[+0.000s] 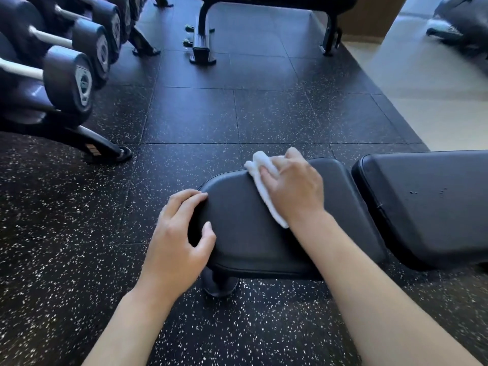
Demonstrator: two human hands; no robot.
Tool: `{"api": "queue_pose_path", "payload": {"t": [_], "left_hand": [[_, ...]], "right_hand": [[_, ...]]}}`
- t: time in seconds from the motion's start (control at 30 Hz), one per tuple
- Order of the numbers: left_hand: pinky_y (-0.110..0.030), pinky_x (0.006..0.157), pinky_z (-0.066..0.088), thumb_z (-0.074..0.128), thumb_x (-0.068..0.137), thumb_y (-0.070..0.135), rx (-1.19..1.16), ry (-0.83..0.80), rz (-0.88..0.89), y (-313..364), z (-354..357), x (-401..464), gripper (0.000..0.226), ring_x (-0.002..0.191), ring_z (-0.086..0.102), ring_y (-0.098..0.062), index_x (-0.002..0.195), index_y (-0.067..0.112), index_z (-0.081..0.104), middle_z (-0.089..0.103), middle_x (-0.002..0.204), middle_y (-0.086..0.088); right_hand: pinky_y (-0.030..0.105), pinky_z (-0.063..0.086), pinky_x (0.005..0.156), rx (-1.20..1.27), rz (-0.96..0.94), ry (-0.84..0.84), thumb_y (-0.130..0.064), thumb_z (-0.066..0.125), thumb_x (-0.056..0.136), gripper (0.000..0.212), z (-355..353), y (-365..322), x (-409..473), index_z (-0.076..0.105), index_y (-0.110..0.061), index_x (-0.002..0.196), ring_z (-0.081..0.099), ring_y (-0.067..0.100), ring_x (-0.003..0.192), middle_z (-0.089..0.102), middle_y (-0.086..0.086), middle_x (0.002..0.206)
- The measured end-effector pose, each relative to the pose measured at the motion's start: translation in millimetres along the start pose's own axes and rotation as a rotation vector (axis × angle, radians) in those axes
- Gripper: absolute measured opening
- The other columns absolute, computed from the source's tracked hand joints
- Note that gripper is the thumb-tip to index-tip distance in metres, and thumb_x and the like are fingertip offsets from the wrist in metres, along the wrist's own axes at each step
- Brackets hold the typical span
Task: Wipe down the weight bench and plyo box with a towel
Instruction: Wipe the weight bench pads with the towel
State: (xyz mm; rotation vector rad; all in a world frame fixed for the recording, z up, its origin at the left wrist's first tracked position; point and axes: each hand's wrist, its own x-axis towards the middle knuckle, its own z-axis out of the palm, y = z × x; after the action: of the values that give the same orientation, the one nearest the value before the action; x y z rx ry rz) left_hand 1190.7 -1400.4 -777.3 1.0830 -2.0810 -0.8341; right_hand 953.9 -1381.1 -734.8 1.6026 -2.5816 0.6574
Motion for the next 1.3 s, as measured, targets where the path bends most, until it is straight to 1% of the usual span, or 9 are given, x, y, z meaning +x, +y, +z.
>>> {"api": "queue_pose_path", "payload": {"t": [0.1,0.23,0.47,0.6,0.7,0.87,0.97,1.17,1.3], "left_hand": [[-0.041,0.112,0.047,0.061,0.096,0.012,-0.083,0.03,-0.027,-3,-4,0,0.049,0.131,0.057,-0.01,0.143,0.023,0.057,0.06,0.138,0.014],[-0.029,0.11,0.048,0.065,0.094,0.001,-0.126,0.031,-0.101,-2,-9,-3,0.066,0.127,0.061,-0.003,0.151,0.032,0.052,0.064,0.138,0.021],[-0.044,0.115,0.045,0.072,0.092,0.01,-0.064,-0.041,-0.043,2,-9,-7,0.06,0.138,0.052,-0.008,0.147,0.028,0.056,0.057,0.145,0.016],[-0.043,0.113,0.048,0.071,0.092,0.016,-0.06,-0.06,-0.036,0,-15,-7,0.059,0.137,0.052,-0.007,0.147,0.031,0.054,0.056,0.145,0.019],[-0.044,0.111,0.049,0.072,0.091,0.014,-0.073,-0.05,-0.016,-3,-17,-5,0.055,0.135,0.054,-0.009,0.142,0.029,0.056,0.057,0.141,0.019],[-0.029,0.118,0.04,0.074,0.093,0.015,0.0,-0.056,0.018,-4,-15,-6,0.047,0.139,0.049,-0.003,0.137,0.024,0.063,0.052,0.147,0.02],[-0.015,0.118,0.032,0.071,0.095,0.026,0.015,-0.075,0.016,-7,-18,-8,0.043,0.14,0.048,-0.001,0.137,0.025,0.064,0.05,0.149,0.024],[-0.018,0.118,0.035,0.07,0.097,0.028,0.01,-0.082,0.017,-15,-23,-8,0.043,0.141,0.047,0.001,0.139,0.025,0.064,0.05,0.15,0.025],[-0.018,0.121,0.03,0.062,0.094,0.034,0.055,-0.067,0.065,-12,-19,-7,0.046,0.142,0.047,-0.008,0.138,0.02,0.065,0.053,0.151,0.014]], "right_hand": [[0.037,0.053,0.072,0.045,-0.179,-0.033,-0.054,0.048,0.1,0.036,7,-42,-35,0.07,-0.026,0.094,0.064,0.024,0.083,0.057,-0.002,0.097],[0.031,0.052,0.058,0.073,-0.359,-0.035,-0.059,0.046,0.096,0.042,8,-63,-69,0.07,-0.027,0.085,0.059,0.016,0.064,0.049,-0.007,0.079],[0.032,0.035,0.07,0.004,-0.015,0.01,-0.05,0.055,0.101,0.032,-6,2,-4,0.074,-0.026,0.093,0.065,0.026,0.085,0.05,-0.006,0.093],[0.037,0.053,0.071,0.031,-0.17,0.007,-0.048,0.057,0.098,0.028,11,-41,-30,0.073,-0.026,0.095,0.066,0.025,0.079,0.054,-0.003,0.093],[0.034,0.053,0.065,0.072,-0.307,-0.014,-0.049,0.06,0.095,0.028,12,-54,-50,0.073,-0.025,0.09,0.066,0.024,0.073,0.055,-0.003,0.086],[0.031,0.031,0.07,-0.024,-0.091,-0.002,-0.055,0.055,0.099,0.035,-8,5,-23,0.075,-0.026,0.102,0.065,0.027,0.089,0.05,-0.005,0.092],[0.031,0.031,0.068,-0.021,-0.049,0.071,-0.051,0.057,0.1,0.033,-11,10,-24,0.075,-0.024,0.095,0.064,0.028,0.082,0.051,-0.003,0.091],[0.029,0.048,0.053,0.098,-0.368,0.019,-0.045,0.062,0.093,0.027,-3,-39,-75,0.069,-0.023,0.08,0.054,0.02,0.058,0.049,-0.004,0.076],[0.03,0.035,0.065,0.022,-0.139,0.039,-0.049,0.063,0.098,0.026,-11,15,-46,0.074,-0.026,0.091,0.06,0.022,0.074,0.045,-0.008,0.084]]}}
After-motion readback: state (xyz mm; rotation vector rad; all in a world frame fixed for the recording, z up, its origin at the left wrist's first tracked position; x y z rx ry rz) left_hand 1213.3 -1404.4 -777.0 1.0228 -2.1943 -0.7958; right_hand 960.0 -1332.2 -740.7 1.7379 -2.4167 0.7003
